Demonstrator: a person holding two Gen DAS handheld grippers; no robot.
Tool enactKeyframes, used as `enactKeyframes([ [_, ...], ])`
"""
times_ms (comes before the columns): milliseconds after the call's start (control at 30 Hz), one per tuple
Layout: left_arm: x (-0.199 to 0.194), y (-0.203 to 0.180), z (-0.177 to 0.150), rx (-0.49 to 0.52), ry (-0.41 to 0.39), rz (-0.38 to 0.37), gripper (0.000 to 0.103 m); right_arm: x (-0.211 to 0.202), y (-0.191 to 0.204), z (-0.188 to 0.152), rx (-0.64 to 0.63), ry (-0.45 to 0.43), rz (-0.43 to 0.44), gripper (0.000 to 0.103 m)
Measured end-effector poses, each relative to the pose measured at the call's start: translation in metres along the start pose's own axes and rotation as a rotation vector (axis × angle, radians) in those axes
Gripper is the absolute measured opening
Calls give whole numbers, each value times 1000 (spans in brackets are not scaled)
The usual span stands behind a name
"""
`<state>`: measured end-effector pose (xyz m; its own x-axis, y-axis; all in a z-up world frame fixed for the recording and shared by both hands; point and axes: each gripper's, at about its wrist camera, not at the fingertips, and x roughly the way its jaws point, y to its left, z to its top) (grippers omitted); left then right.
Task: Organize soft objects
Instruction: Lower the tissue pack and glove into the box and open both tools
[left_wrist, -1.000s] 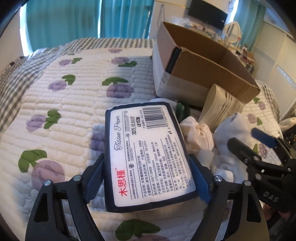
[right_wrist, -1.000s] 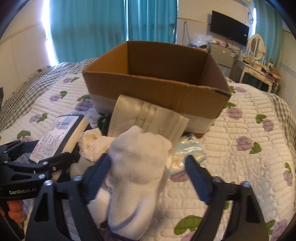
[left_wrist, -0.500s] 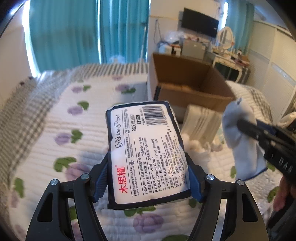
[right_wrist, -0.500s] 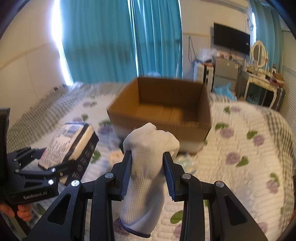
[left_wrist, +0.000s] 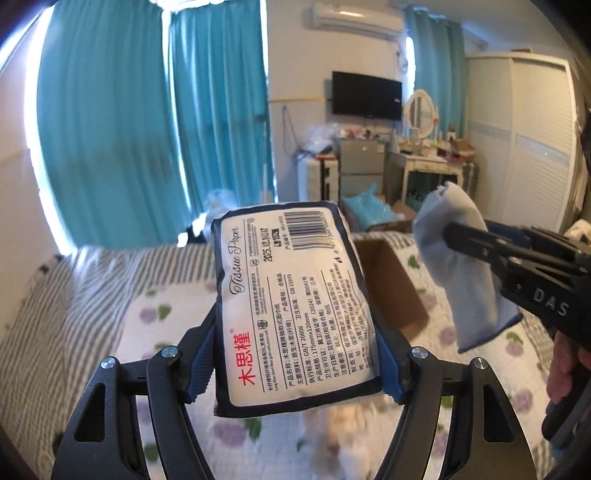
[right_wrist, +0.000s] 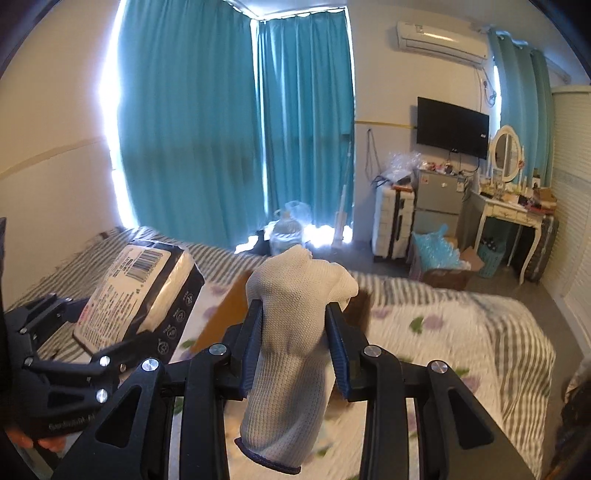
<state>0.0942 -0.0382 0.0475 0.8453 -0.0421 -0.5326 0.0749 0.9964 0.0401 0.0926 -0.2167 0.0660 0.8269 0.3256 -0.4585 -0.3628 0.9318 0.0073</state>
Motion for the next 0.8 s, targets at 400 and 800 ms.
enactKeyframes([
  [400, 127, -4, 10, 4, 70, -26, 71, 145, -38, -8, 36, 112, 0, 33],
  [800, 118, -12, 4, 21, 57, 1, 91, 116, -54, -6, 77, -4, -34, 74],
])
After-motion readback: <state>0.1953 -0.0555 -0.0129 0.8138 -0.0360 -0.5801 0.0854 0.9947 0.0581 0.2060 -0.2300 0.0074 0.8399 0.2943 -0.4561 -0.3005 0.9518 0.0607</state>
